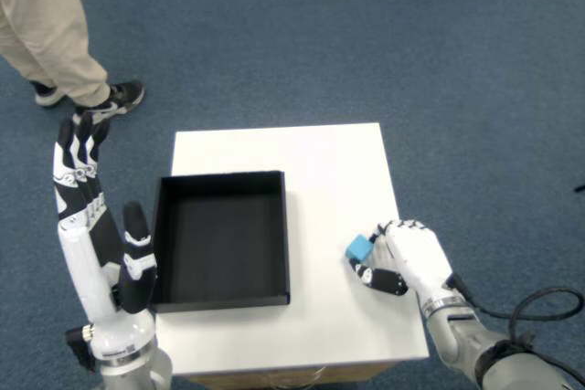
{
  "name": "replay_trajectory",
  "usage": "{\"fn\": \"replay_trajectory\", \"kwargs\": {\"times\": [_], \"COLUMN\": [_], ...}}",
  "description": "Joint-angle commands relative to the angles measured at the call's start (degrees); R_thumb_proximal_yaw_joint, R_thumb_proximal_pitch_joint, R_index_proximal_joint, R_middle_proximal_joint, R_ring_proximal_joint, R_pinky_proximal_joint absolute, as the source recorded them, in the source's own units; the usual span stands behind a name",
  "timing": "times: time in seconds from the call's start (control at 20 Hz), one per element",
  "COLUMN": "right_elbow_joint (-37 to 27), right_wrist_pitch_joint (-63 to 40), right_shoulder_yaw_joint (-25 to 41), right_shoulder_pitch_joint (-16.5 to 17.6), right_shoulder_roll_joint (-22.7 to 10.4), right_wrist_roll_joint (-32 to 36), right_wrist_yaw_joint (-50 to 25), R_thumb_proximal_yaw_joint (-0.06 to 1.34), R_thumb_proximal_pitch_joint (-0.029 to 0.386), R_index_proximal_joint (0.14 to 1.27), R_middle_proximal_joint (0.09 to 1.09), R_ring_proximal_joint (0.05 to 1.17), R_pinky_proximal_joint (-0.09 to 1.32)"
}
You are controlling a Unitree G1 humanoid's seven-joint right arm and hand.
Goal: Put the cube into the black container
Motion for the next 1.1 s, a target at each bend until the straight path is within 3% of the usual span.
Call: {"fn": "replay_trajectory", "kwargs": {"times": [0.05, 0.65, 1.1], "right_elbow_joint": [1.06, 1.36, 3.84], "right_wrist_pitch_joint": [-3.22, -13.99, -26.17], "right_shoulder_yaw_joint": [-0.22, 1.72, 8.91], "right_shoulder_pitch_joint": [-2.67, -5.52, -11.61], "right_shoulder_roll_joint": [-0.92, -0.42, 2.05], "right_wrist_roll_joint": [0.5, -2.6, -11.78], "right_wrist_yaw_joint": [-2.97, -16.67, -42.84], "R_thumb_proximal_yaw_joint": [1.18, 1.23, 1.25], "R_thumb_proximal_pitch_joint": [0.169, 0.179, 0.188], "R_index_proximal_joint": [1.08, 1.06, 1.05], "R_middle_proximal_joint": [0.56, 0.56, 0.58], "R_ring_proximal_joint": [0.45, 0.45, 0.45], "R_pinky_proximal_joint": [0.35, 0.34, 0.34]}}
